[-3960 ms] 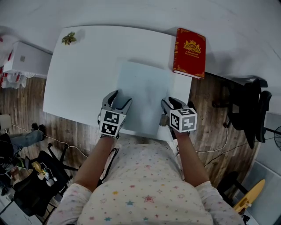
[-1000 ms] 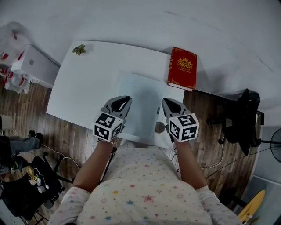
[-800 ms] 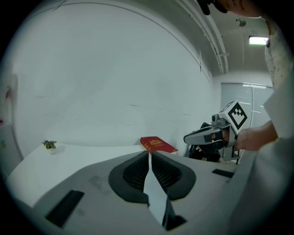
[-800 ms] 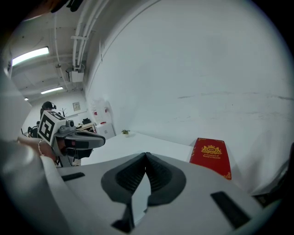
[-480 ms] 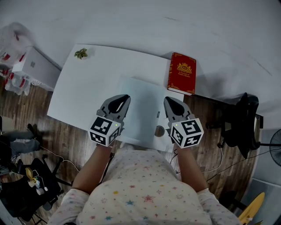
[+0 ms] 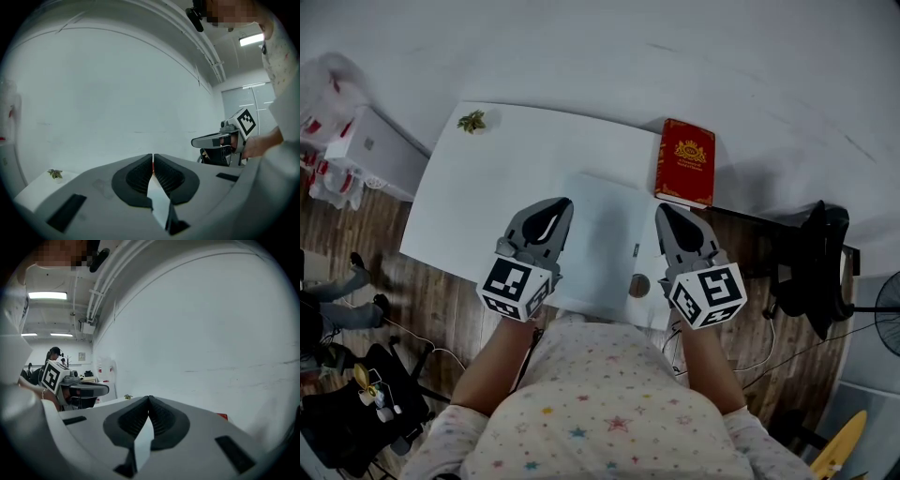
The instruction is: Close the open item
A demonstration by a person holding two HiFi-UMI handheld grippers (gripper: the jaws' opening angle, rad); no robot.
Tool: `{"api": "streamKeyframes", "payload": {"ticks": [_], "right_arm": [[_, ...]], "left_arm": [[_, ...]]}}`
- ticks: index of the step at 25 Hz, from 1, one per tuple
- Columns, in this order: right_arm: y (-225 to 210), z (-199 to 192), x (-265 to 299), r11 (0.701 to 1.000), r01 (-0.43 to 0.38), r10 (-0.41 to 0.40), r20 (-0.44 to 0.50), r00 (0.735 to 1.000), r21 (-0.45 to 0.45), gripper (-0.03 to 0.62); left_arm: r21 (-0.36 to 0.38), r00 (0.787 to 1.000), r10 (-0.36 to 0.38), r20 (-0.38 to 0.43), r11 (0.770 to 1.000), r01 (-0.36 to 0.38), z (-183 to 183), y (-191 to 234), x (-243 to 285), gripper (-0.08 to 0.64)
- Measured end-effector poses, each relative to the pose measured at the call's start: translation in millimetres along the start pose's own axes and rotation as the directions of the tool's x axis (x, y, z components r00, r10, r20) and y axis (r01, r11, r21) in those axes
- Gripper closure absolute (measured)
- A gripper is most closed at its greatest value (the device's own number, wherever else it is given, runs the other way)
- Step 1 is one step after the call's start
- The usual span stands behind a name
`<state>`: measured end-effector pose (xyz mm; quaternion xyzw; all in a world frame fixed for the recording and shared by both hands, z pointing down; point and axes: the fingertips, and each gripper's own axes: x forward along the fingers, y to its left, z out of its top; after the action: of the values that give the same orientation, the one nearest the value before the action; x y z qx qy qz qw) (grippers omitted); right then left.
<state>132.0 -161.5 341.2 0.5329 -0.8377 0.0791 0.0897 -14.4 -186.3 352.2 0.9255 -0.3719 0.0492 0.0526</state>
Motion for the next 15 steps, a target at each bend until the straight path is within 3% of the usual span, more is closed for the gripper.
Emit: {"api": "streamKeyframes", "payload": {"ticks": [8, 15], "right_arm": [[0.9, 43.5, -22.2, 0.997, 0.048, -0.036, 0.175, 0.984, -0.063, 0.590], [-3.5, 50.6, -29.3, 0.996, 0.067, -0.054, 0.196, 0.979, -0.060, 0.590]], "left_arm": [[0.019, 0.996, 0.003, 0.089, 1.000, -0.004, 30.6, -2.8, -6.2, 0.540], [0.027, 0.994, 0.010, 0.110, 1.000, -0.013, 37.4, -3.3, -7.0, 0.540]]}}
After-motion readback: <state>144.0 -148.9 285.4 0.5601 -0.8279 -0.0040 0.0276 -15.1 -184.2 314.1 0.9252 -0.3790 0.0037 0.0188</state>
